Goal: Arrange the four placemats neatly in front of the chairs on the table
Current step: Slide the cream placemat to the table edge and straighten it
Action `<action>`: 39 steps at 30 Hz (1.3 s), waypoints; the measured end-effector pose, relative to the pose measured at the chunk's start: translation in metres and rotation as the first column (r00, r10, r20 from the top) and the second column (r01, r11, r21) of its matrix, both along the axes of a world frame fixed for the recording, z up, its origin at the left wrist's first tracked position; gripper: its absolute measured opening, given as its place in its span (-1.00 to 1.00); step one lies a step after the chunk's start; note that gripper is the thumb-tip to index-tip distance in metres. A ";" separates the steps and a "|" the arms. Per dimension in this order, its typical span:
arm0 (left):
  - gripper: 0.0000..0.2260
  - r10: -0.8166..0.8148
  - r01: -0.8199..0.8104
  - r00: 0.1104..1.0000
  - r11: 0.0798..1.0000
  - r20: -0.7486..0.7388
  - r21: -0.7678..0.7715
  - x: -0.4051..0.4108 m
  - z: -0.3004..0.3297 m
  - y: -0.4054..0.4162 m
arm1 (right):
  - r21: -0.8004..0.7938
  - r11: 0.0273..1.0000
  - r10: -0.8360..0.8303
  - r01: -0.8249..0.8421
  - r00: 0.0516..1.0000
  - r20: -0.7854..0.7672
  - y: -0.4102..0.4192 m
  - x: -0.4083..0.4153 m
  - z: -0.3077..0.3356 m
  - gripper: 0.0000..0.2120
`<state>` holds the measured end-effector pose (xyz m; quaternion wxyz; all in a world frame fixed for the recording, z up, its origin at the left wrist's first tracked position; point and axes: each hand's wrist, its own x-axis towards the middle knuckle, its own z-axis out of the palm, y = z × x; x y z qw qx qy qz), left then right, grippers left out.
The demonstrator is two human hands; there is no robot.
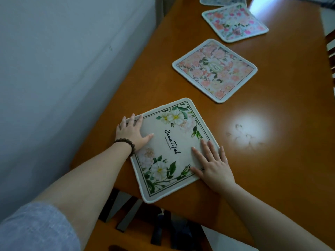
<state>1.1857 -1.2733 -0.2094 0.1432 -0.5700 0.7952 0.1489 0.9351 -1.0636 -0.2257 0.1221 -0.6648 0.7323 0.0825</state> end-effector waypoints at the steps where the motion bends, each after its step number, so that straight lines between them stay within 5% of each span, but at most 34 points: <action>1: -0.18 0.028 -0.028 1.000 1.000 0.002 0.010 0.006 0.001 0.009 | 0.015 0.999 0.029 -0.028 1.000 -0.010 -0.004 -0.006 0.002 -0.32; 9: -0.11 0.215 -0.216 0.976 0.974 0.018 0.064 0.040 0.005 0.091 | 0.074 0.997 -0.027 0.030 0.999 -0.044 -0.017 -0.019 0.012 -0.28; 14: -0.07 0.244 -0.249 0.968 0.959 0.050 0.134 0.047 0.013 0.124 | 0.049 0.982 -0.184 0.180 0.978 0.102 -0.008 0.001 0.024 -0.32; 19: 0.11 0.207 -0.215 0.977 0.951 0.057 0.220 0.049 0.018 0.142 | 0.089 0.930 -0.369 0.358 0.900 0.233 0.023 0.031 0.027 -0.22; 24: 0.27 0.074 -0.095 0.994 0.953 0.083 0.288 0.053 0.015 0.151 | 0.113 0.937 -0.350 0.331 0.889 0.296 0.039 0.050 0.024 -0.21; 34: 0.19 0.069 -0.073 0.997 0.973 0.026 0.219 0.061 0.014 0.119 | 0.132 0.949 -0.312 0.285 0.906 0.286 -0.001 0.038 0.026 -0.20; 39: 0.17 0.034 -0.035 0.999 0.980 0.009 0.198 0.067 0.015 0.096 | 0.117 0.914 -0.405 0.388 0.867 0.290 0.005 0.054 0.031 -0.11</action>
